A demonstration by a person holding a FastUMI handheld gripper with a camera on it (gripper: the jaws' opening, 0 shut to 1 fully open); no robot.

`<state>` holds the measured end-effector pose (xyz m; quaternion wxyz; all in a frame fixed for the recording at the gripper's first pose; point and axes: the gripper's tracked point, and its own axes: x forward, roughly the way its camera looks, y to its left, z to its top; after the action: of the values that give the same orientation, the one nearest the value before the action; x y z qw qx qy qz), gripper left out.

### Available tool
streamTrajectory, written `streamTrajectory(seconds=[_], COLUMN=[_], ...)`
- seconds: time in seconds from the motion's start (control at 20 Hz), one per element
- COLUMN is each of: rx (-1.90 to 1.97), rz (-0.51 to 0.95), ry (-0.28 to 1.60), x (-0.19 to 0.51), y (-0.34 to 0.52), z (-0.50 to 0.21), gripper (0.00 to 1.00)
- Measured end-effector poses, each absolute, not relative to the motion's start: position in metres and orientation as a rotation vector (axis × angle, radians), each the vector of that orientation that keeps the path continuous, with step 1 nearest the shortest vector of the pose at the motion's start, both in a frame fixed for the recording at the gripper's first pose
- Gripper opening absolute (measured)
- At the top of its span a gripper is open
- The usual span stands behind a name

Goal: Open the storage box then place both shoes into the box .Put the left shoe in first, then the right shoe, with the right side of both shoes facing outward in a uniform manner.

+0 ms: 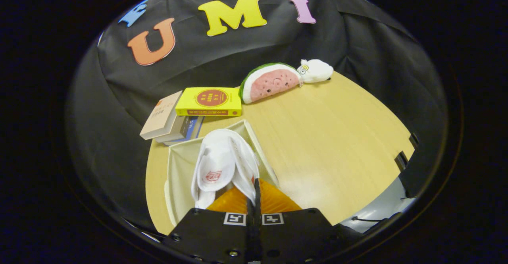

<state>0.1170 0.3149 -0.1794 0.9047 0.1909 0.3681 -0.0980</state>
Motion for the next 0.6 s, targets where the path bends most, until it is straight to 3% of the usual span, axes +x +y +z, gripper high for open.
streamTrajectory(seconds=[0.4,0.45,0.5,0.6], rx=[0.393,0.403,0.406,0.404], rz=[-0.235,-0.213,-0.202,-0.187], ry=[0.753,0.744,0.747,0.762], x=[0.126,0.129,0.128,0.124], y=[0.315,0.320,0.324,0.327], z=[-0.194,-0.193,-0.194,-0.200], gripper=[0.00,0.05,0.17,0.31])
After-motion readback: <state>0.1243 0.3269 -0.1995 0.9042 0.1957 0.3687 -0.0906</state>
